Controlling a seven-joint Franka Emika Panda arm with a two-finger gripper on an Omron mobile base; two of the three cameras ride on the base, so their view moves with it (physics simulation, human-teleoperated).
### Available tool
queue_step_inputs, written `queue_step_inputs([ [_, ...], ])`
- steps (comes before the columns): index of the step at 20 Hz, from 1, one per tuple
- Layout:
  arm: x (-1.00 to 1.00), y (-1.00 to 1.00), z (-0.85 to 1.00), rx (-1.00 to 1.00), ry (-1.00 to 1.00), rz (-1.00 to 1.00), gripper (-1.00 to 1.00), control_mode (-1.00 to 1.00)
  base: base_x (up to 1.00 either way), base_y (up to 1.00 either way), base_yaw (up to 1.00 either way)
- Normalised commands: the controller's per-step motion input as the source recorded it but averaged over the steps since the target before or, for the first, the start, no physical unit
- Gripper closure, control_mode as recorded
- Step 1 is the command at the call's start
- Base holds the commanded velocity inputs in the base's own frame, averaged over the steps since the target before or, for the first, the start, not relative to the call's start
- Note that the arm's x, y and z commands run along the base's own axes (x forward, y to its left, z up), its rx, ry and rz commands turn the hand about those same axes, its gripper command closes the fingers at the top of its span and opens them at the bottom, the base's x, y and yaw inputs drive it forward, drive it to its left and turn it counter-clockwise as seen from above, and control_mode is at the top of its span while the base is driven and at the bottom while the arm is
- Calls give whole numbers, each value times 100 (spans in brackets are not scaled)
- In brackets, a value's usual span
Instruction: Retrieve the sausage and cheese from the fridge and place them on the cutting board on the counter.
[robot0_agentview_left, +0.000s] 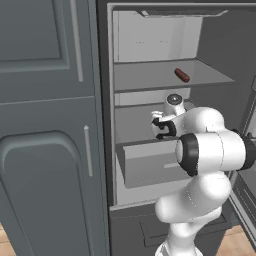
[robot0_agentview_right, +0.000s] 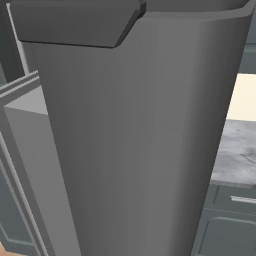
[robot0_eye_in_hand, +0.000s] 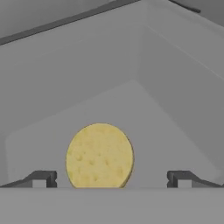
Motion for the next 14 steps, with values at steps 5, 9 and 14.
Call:
queue_step_inputs([
  [5,20,-3,-24,0,2,-3,-100,-100,0,0,0],
  [9,22,-1,-20,0,1,-4,-100,-100,0,0,0],
  [14,24,-2,-17,0,0,-4,-100,-100,0,0,0],
])
